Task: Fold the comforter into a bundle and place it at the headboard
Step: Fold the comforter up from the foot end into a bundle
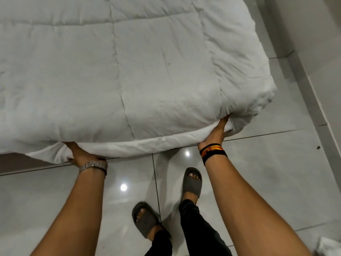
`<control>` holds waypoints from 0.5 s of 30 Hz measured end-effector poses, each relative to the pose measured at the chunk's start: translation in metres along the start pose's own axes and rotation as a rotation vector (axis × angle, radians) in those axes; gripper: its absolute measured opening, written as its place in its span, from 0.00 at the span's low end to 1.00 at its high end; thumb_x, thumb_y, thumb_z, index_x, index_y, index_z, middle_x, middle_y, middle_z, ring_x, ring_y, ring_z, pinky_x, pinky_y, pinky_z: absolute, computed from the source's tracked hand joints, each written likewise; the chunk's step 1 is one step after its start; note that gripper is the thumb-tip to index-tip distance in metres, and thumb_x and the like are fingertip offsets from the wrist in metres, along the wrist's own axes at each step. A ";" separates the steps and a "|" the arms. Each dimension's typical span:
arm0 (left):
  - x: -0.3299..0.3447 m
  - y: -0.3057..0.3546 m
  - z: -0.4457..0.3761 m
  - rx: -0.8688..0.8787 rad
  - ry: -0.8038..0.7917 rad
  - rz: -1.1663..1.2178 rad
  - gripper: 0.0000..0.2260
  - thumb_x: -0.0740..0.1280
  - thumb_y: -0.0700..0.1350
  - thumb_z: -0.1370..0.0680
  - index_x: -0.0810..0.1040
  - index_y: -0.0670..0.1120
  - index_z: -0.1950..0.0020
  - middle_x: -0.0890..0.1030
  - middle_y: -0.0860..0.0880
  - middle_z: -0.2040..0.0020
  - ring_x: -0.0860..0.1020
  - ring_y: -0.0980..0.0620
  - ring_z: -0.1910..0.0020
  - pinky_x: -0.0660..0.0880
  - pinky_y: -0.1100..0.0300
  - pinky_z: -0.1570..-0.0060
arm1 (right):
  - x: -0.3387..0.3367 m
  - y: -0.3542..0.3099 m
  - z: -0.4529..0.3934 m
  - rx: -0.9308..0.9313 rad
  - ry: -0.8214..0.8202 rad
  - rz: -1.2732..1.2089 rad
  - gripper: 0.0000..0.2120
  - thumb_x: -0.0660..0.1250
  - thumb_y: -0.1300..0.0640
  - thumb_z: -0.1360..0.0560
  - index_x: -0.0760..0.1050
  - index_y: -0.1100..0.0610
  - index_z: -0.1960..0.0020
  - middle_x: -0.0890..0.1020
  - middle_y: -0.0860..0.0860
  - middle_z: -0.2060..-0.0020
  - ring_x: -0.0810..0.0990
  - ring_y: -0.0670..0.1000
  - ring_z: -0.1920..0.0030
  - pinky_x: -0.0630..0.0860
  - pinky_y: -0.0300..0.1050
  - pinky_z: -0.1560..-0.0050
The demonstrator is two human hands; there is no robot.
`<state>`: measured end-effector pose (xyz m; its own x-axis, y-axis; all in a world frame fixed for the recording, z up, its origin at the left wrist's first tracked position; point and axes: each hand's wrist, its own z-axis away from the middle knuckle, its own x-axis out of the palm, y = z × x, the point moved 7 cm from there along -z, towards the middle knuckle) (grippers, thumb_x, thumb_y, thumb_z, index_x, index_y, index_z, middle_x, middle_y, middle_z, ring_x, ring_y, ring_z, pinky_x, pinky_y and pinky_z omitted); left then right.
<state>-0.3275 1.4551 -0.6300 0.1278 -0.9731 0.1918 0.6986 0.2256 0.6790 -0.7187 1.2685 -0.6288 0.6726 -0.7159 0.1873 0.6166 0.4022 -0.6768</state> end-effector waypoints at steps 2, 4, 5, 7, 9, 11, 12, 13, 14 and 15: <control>-0.025 0.009 0.002 0.005 0.063 -0.047 0.47 0.82 0.69 0.46 0.73 0.59 0.30 0.84 0.54 0.39 0.85 0.48 0.44 0.84 0.48 0.51 | -0.014 -0.015 0.028 -0.050 0.038 0.001 0.44 0.81 0.38 0.34 0.68 0.43 0.23 0.81 0.51 0.34 0.85 0.53 0.42 0.85 0.56 0.46; -0.046 0.031 0.037 0.032 0.081 -0.105 0.46 0.85 0.62 0.44 0.74 0.57 0.28 0.84 0.54 0.38 0.86 0.51 0.45 0.85 0.48 0.52 | -0.030 -0.035 0.063 -0.084 0.068 0.037 0.47 0.83 0.44 0.35 0.65 0.41 0.21 0.79 0.48 0.33 0.84 0.52 0.42 0.84 0.55 0.43; -0.063 0.045 0.049 0.100 0.127 -0.118 0.43 0.86 0.57 0.41 0.75 0.55 0.28 0.84 0.54 0.38 0.86 0.54 0.46 0.85 0.50 0.50 | -0.043 -0.044 0.082 -0.098 0.099 0.076 0.51 0.84 0.46 0.36 0.62 0.40 0.20 0.77 0.47 0.33 0.83 0.52 0.41 0.82 0.54 0.41; -0.085 0.081 0.082 0.214 0.149 -0.153 0.44 0.85 0.47 0.37 0.71 0.52 0.24 0.81 0.55 0.34 0.84 0.60 0.46 0.83 0.56 0.47 | -0.058 -0.074 0.130 -0.158 0.123 0.175 0.54 0.84 0.50 0.35 0.57 0.39 0.18 0.74 0.47 0.30 0.79 0.53 0.38 0.79 0.51 0.38; -0.090 0.115 0.109 0.213 0.075 -0.158 0.55 0.86 0.46 0.40 0.61 0.52 0.18 0.77 0.55 0.29 0.82 0.60 0.39 0.80 0.54 0.38 | -0.064 -0.109 0.176 -0.197 0.120 0.276 0.53 0.82 0.57 0.31 0.54 0.41 0.17 0.68 0.45 0.27 0.75 0.50 0.35 0.74 0.44 0.37; -0.073 0.145 0.134 0.226 -0.029 -0.191 0.64 0.89 0.50 0.43 0.54 0.51 0.15 0.73 0.55 0.24 0.78 0.58 0.32 0.75 0.51 0.30 | -0.058 -0.145 0.210 -0.283 0.124 0.381 0.50 0.79 0.63 0.28 0.54 0.44 0.16 0.66 0.42 0.31 0.72 0.47 0.35 0.71 0.37 0.38; -0.059 0.165 0.152 0.272 -0.066 -0.242 0.64 0.88 0.49 0.41 0.51 0.51 0.15 0.71 0.54 0.23 0.76 0.57 0.30 0.72 0.51 0.28 | -0.051 -0.164 0.228 -0.328 0.120 0.410 0.48 0.77 0.64 0.28 0.56 0.45 0.16 0.66 0.41 0.32 0.72 0.47 0.34 0.70 0.36 0.37; -0.038 0.189 0.178 0.319 -0.097 -0.286 0.62 0.86 0.46 0.37 0.49 0.51 0.14 0.69 0.53 0.21 0.74 0.55 0.28 0.69 0.51 0.26 | -0.038 -0.182 0.242 -0.367 0.118 0.421 0.47 0.76 0.66 0.27 0.57 0.46 0.17 0.66 0.41 0.32 0.71 0.46 0.35 0.70 0.32 0.38; -0.018 0.211 0.197 0.370 -0.099 -0.320 0.59 0.83 0.42 0.34 0.47 0.52 0.14 0.67 0.51 0.21 0.73 0.53 0.27 0.68 0.52 0.25 | -0.022 -0.197 0.253 -0.395 0.114 0.430 0.45 0.75 0.67 0.27 0.57 0.47 0.17 0.66 0.42 0.33 0.71 0.45 0.36 0.68 0.25 0.43; 0.003 0.226 0.211 0.410 -0.097 -0.350 0.57 0.81 0.40 0.32 0.47 0.54 0.15 0.67 0.50 0.21 0.73 0.51 0.27 0.69 0.52 0.26 | -0.007 -0.210 0.259 -0.416 0.109 0.435 0.44 0.74 0.67 0.26 0.58 0.48 0.17 0.67 0.43 0.33 0.70 0.45 0.37 0.64 0.20 0.49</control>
<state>-0.3180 1.5134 -0.3263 -0.1417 -0.9889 -0.0440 0.3534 -0.0921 0.9309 -0.7470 1.3371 -0.3035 0.7672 -0.5996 -0.2276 0.0689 0.4299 -0.9002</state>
